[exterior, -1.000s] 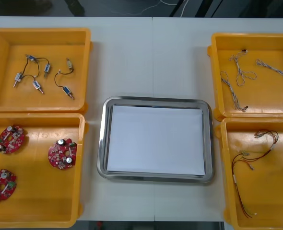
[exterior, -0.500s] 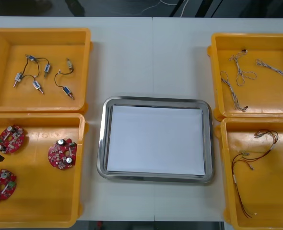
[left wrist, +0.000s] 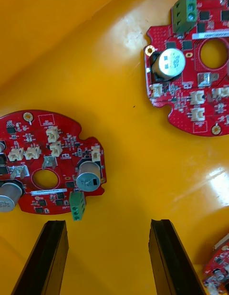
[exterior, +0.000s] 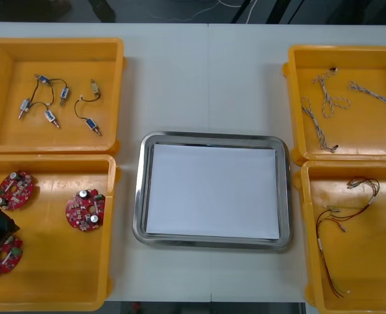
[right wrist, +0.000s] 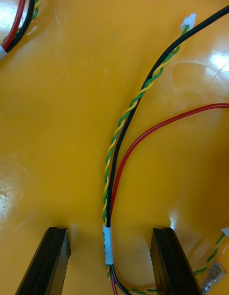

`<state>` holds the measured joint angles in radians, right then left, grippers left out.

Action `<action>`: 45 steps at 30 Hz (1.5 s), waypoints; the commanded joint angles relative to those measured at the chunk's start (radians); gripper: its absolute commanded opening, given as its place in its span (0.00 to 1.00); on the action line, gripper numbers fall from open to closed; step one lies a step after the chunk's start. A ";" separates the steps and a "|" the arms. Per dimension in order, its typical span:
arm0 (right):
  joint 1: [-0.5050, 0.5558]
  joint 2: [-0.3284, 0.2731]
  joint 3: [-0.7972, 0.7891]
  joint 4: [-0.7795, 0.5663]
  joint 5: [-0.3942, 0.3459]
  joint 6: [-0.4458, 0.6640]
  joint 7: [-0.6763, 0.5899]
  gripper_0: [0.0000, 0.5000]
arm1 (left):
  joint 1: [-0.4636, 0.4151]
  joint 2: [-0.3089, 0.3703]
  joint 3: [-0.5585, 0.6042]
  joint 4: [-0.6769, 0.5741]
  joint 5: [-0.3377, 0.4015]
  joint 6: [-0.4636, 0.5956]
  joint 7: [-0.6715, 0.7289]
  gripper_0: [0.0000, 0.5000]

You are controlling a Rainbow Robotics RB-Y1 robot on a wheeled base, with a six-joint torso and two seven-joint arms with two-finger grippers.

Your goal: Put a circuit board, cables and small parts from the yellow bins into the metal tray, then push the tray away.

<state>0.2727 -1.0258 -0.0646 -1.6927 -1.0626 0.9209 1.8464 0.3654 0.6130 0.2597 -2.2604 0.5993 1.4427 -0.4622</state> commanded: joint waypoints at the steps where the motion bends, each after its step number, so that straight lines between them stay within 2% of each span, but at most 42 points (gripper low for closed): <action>1: -0.009 -0.025 0.037 0.015 0.004 -0.010 0.017 1.00 | 0.050 -0.021 -0.030 -0.033 -0.029 -0.019 -0.062 1.00; 12: -0.009 -0.023 0.055 0.013 -0.002 -0.019 0.010 1.00 | 0.053 -0.019 -0.066 -0.016 -0.067 -0.027 -0.072 1.00; 19: -0.009 -0.003 0.057 0.015 0.007 -0.020 0.002 1.00 | 0.049 -0.015 -0.071 0.009 -0.067 -0.044 -0.081 1.00; 27: -0.007 0.000 0.057 0.013 0.009 -0.020 -0.003 1.00 | 0.043 -0.007 -0.097 0.078 -0.076 -0.140 -0.095 1.00; 30: -0.009 -0.002 0.058 0.013 0.009 -0.019 -0.006 1.00 | 0.043 -0.004 -0.100 0.082 -0.079 -0.142 -0.102 1.00; 32: -0.009 0.000 0.058 0.015 0.009 -0.019 -0.009 0.79 | 0.043 -0.004 -0.102 0.084 -0.079 -0.142 -0.102 1.00; 34: -0.007 0.000 0.058 0.015 0.006 -0.019 -0.012 0.30 | 0.043 -0.004 -0.109 0.087 -0.087 -0.142 -0.104 1.00; 36: -0.006 0.000 0.058 0.015 0.006 -0.019 -0.013 0.07 | 0.043 -0.004 -0.114 0.090 -0.093 -0.148 -0.104 1.00; 37: -0.006 0.000 0.058 0.013 0.004 -0.019 -0.015 0.00 | 0.043 -0.004 -0.120 0.091 -0.096 -0.154 -0.104 1.00; 45: -0.006 -0.002 0.052 0.013 -0.004 -0.016 -0.019 0.00 | 0.044 -0.004 -0.125 0.101 -0.096 -0.168 -0.105 1.00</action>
<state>0.2661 -1.0321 -0.0486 -1.6891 -1.0587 0.9056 1.8457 0.3862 0.6093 0.1494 -2.1582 0.5151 1.2874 -0.5076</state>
